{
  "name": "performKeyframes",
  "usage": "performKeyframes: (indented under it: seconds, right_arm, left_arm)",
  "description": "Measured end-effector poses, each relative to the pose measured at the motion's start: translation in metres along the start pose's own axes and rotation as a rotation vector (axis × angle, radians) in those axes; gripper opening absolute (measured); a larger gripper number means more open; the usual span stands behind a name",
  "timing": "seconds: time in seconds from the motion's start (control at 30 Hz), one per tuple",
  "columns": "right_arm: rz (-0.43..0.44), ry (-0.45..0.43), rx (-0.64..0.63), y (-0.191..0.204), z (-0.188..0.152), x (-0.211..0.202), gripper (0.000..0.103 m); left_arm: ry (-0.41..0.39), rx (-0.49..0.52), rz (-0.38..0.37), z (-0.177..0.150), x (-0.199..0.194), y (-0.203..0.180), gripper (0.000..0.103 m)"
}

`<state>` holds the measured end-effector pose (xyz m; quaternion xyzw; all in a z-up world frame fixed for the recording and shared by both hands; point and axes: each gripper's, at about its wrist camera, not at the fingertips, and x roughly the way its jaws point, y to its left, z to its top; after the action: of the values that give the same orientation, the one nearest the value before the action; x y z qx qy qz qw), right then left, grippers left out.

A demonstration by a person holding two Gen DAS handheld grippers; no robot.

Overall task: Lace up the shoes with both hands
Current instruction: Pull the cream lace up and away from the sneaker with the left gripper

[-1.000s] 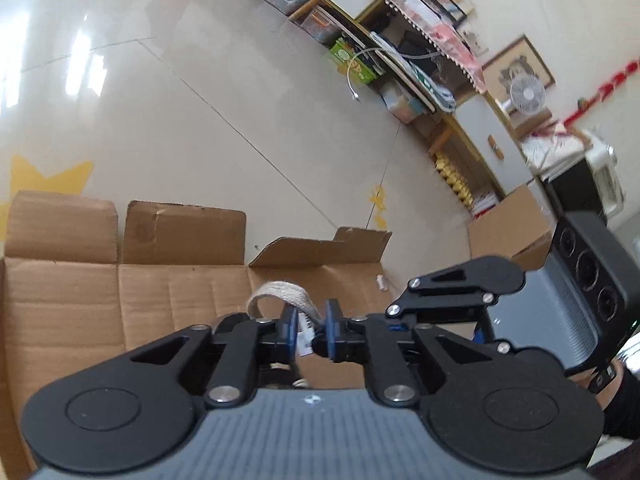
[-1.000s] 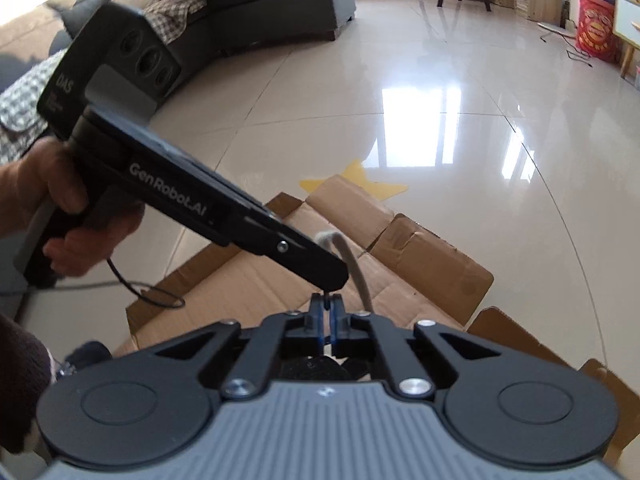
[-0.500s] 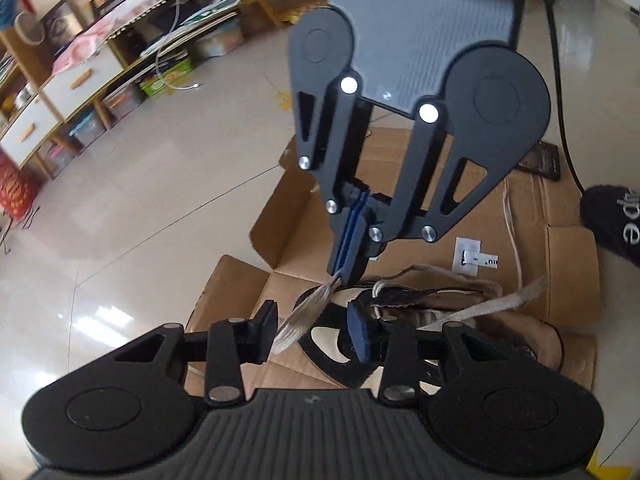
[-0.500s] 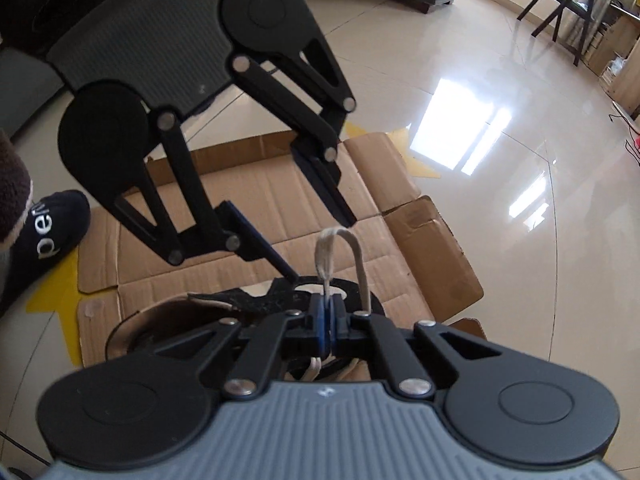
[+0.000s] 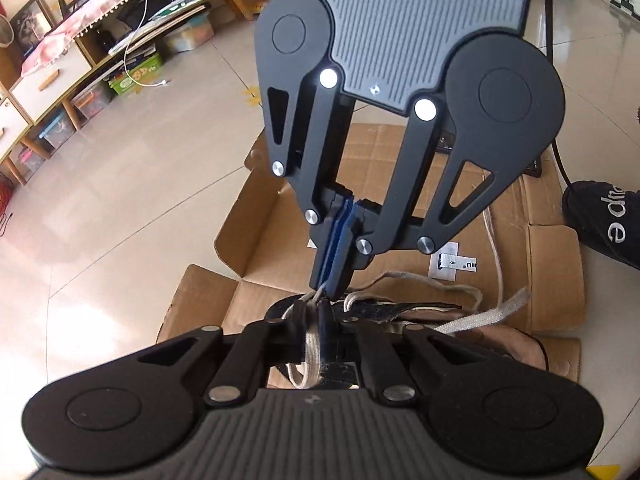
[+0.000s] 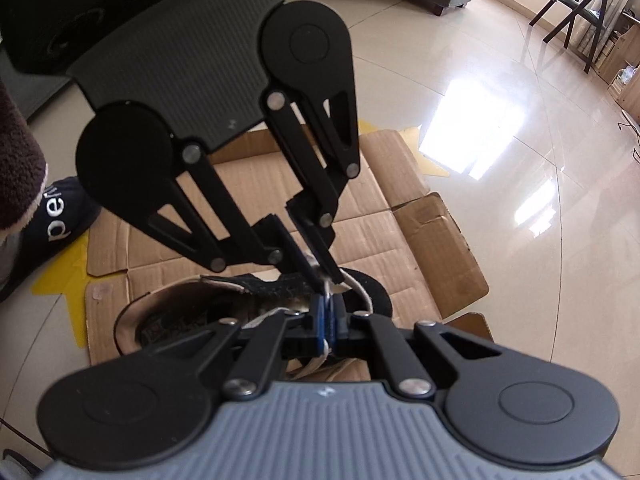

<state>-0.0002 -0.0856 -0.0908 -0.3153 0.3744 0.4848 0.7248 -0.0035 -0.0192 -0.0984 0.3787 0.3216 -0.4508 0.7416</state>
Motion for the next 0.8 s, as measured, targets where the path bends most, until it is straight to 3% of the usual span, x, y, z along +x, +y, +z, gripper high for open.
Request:
performKeyframes:
  seconds: [0.13, 0.37, 0.53, 0.8]
  right_arm:
    - [-0.039, -0.002, 0.061, -0.013, -0.005, -0.009, 0.008]
    - [-0.138, -0.001, 0.295, -0.039, -0.038, -0.045, 0.028]
    - [-0.143, -0.026, 0.428, -0.032, -0.058, -0.057, 0.030]
    - [-0.144, -0.060, 0.456, -0.019, -0.054, -0.075, 0.033]
  left_arm:
    - [0.078, 0.081, 0.066, 0.006, -0.004, 0.000, 0.002]
    - [0.157, 0.149, 0.289, 0.039, -0.070, 0.065, 0.002]
    - [0.190, 0.238, 0.427, 0.069, -0.117, 0.090, 0.002]
    - [0.247, 0.330, 0.575, 0.098, -0.189, 0.111, 0.002]
